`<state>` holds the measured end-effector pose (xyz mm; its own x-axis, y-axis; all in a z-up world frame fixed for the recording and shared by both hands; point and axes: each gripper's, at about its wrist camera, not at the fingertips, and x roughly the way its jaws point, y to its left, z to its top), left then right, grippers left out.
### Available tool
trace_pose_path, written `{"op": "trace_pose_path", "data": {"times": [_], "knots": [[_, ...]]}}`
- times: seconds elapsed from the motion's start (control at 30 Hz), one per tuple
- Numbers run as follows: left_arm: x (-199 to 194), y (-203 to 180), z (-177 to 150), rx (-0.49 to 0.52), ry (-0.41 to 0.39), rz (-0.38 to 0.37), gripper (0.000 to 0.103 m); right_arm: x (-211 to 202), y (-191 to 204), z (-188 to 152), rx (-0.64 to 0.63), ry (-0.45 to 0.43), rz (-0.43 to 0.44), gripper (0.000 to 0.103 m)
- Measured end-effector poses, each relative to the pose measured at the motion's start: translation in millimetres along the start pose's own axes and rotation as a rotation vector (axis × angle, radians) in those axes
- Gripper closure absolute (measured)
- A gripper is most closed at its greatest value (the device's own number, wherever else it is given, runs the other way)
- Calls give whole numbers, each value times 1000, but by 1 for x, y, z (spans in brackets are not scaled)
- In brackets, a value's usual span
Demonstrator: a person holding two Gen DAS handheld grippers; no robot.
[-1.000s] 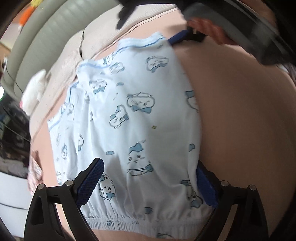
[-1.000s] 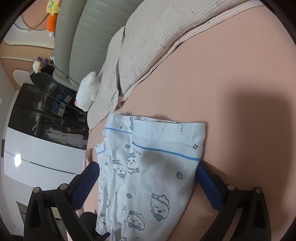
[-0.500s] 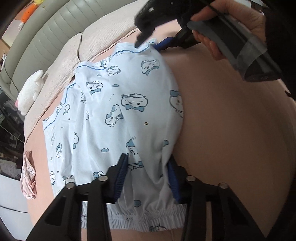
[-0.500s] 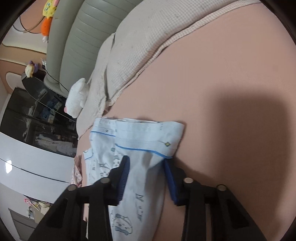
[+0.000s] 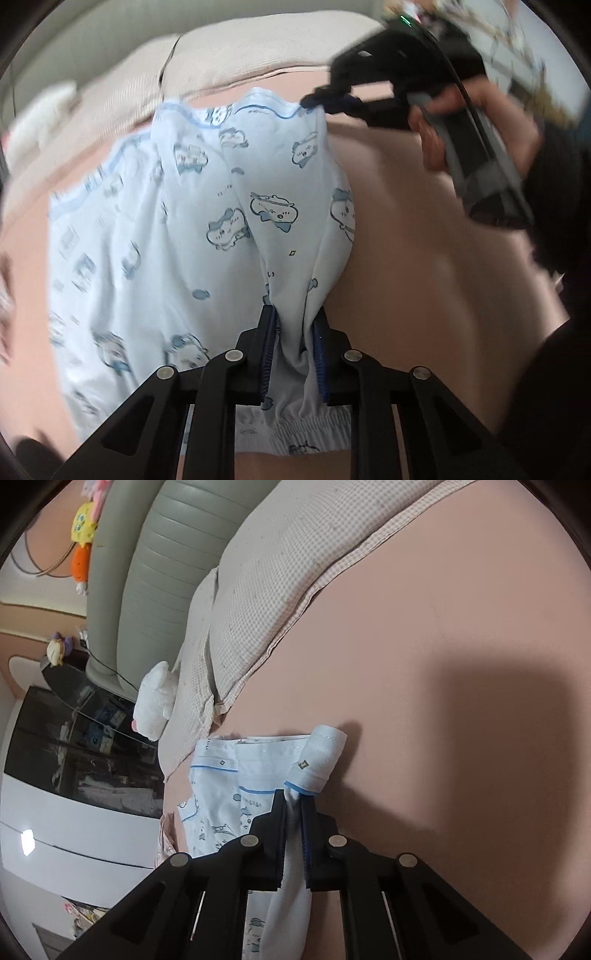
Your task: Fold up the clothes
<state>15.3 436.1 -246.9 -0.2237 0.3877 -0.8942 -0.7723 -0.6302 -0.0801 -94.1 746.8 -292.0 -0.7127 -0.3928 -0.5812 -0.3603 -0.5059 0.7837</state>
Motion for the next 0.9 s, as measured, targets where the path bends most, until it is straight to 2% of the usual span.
{"op": "trace_pose_path", "data": {"times": [0.13, 0.23, 0.37, 0.57, 0.6, 0.63, 0.67, 0.7, 0.73, 0.77, 0.8, 0.9], "knots": [[-12, 30, -4, -209, -3, -191, 88, 0, 21, 7, 3, 39, -129, 98], [-21, 47, -7, -309, -15, -259, 89, -2, 40, 14, 4, 76, -203, 98], [-24, 68, -1, -329, -59, -283, 89, -4, 75, 22, -58, 120, -340, 98], [-13, 77, 7, -309, -43, -395, 89, 10, 114, 18, -187, 200, -434, 97], [-15, 75, 6, -311, -44, -414, 88, 10, 113, 15, -206, 196, -466, 87], [-17, 73, 5, -314, -45, -432, 87, 10, 112, 11, -225, 190, -500, 58], [-18, 70, 5, -316, -45, -439, 85, 9, 110, 8, -243, 185, -533, 40], [-18, 66, 6, -317, -44, -427, 72, 9, 108, 4, -254, 186, -533, 19], [-18, 62, 6, -311, -42, -411, 32, 6, 102, 1, -247, 187, -518, 18], [-18, 57, 6, -288, -39, -385, 8, 3, 96, -1, -238, 188, -502, 18], [-19, 51, 5, -249, -41, -357, 0, -1, 88, -3, -223, 186, -495, 18], [-26, 33, -7, -102, -48, -280, 0, -12, 63, -5, -175, 178, -471, 18]]}}
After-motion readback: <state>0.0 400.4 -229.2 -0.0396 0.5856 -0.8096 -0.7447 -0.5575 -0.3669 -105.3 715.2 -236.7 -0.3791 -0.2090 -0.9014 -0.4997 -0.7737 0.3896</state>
